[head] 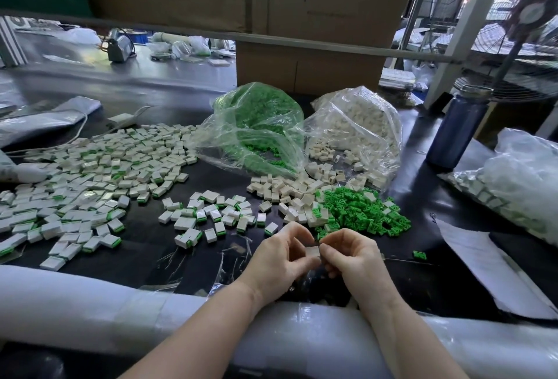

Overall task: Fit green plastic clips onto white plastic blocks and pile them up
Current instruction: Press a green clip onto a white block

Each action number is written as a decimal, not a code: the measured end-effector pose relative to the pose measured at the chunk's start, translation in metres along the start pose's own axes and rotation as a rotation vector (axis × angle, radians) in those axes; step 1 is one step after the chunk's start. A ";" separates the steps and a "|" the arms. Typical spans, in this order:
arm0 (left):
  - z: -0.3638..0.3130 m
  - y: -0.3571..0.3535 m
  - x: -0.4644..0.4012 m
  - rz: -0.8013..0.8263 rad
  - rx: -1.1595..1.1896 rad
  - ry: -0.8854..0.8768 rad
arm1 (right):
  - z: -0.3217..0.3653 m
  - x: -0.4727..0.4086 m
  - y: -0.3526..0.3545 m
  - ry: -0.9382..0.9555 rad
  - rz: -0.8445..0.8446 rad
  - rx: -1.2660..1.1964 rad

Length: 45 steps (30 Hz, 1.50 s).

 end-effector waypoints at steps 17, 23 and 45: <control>0.007 0.001 -0.002 0.011 -0.066 0.026 | -0.002 0.004 -0.005 -0.057 0.043 0.111; 0.002 0.000 -0.001 0.004 -0.142 -0.032 | -0.001 0.006 -0.005 -0.083 0.063 0.127; -0.004 0.002 0.002 -0.009 0.048 0.043 | 0.001 0.003 -0.003 -0.018 0.049 -0.030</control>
Point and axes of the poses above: each hand's wrist, its own x-axis away from the middle knuckle, its own y-axis out of the back of the hand, z = x × y, the point moved 8 cm from there along -x, towards the middle knuckle, and after that the axes turned 9 degrees about -x, right-handed, at the moved point
